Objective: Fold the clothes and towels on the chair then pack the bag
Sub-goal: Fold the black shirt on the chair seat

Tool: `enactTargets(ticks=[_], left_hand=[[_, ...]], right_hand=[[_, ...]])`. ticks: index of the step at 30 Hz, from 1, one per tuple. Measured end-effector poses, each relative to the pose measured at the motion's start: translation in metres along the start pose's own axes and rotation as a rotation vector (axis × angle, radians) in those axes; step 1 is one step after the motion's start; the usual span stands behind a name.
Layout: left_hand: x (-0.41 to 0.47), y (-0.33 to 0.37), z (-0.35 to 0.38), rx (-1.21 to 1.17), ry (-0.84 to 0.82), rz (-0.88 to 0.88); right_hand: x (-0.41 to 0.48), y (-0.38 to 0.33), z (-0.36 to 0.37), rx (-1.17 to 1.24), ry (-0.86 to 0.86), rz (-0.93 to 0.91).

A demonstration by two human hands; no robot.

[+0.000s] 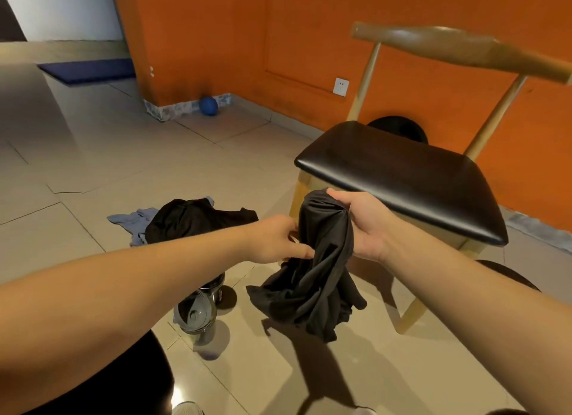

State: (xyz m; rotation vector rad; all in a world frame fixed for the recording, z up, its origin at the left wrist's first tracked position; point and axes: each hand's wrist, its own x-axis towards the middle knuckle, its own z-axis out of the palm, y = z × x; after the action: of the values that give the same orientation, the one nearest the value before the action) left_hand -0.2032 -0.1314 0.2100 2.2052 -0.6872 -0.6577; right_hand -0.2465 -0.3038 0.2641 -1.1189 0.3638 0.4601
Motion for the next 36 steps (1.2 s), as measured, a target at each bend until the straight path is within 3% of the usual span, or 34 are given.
enactTargets(ticks=[3,6,9,14,17,20,22,24,27,32,36], left_hand=[[0.002,0.001,-0.007,-0.010,0.106,0.005],[-0.004,0.014,-0.017,-0.105,0.206,-0.002],[-0.006,0.020,-0.026,-0.104,0.331,-0.023],[-0.003,0.030,-0.024,-0.224,0.384,-0.057],[-0.001,0.035,-0.022,-0.326,0.426,-0.081],[0.002,0.037,-0.024,-0.460,0.464,-0.157],[0.004,0.038,-0.025,-0.570,0.497,-0.221],[0.005,0.038,-0.024,-0.670,0.536,-0.260],[0.006,0.038,-0.023,-0.819,0.544,-0.284],[0.005,0.033,-0.027,-0.915,0.510,-0.290],[0.010,0.010,-0.036,-0.589,0.535,-0.364]], right_hand=[[-0.004,-0.006,-0.004,0.010,-0.017,-0.048],[-0.004,-0.007,-0.018,-0.143,-0.043,-0.084],[0.007,-0.003,-0.041,-0.358,0.051,-0.094],[0.024,0.007,-0.062,-0.470,0.246,-0.049],[0.024,0.010,-0.062,-0.699,0.468,-0.187],[0.009,0.008,-0.047,-1.063,0.678,-0.516],[0.002,0.008,-0.033,-1.083,0.550,-0.579],[0.000,0.018,-0.019,-1.017,0.317,-0.366],[0.007,0.036,-0.019,-1.183,0.100,-0.086],[0.016,0.037,-0.030,-0.902,0.134,-0.069],[0.012,0.027,-0.033,-0.698,0.112,-0.084]])
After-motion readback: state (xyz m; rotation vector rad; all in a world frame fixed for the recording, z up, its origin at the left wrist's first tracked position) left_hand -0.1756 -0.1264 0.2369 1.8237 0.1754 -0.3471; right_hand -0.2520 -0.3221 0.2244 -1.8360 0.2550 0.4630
